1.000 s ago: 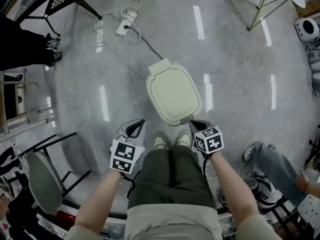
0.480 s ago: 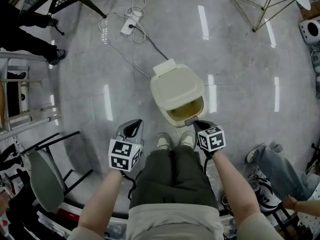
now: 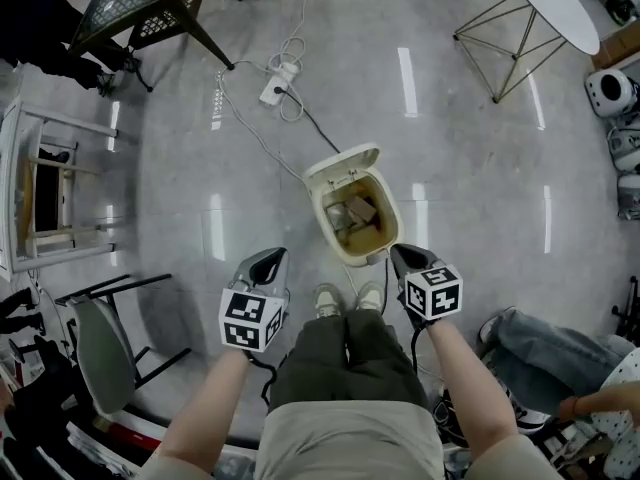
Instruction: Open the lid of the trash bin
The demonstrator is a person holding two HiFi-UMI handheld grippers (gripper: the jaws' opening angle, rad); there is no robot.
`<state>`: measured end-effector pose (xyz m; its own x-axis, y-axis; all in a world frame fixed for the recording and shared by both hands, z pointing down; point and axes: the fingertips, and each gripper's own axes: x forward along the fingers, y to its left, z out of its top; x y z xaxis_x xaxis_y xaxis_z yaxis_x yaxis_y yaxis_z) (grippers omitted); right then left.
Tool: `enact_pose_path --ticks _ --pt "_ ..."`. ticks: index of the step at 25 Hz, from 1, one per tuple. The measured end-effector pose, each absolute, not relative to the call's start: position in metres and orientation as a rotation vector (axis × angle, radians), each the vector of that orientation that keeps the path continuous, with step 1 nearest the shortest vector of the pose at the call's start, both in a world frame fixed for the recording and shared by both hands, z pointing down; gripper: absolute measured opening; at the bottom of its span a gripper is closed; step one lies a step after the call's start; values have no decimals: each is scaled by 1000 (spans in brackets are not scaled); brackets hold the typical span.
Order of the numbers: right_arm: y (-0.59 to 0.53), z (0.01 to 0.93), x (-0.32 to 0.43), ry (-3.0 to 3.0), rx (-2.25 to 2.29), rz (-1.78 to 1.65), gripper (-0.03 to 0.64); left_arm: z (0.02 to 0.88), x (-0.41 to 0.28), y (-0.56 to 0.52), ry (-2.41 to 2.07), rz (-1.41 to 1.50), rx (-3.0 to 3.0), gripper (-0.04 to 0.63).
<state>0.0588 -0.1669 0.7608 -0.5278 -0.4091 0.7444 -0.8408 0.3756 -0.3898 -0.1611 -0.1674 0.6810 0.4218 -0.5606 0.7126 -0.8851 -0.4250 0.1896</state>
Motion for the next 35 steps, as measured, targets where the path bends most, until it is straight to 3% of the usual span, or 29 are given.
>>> enact_pose_path --ticks 21,35 --pt "-192 379 37 -2538 1191 534 3 340 -133 -189 -1403 591 2640 2" --pt "-155 244 28 -2740 1208 337 3 246 -112 -152 -1507 511 2763 2"
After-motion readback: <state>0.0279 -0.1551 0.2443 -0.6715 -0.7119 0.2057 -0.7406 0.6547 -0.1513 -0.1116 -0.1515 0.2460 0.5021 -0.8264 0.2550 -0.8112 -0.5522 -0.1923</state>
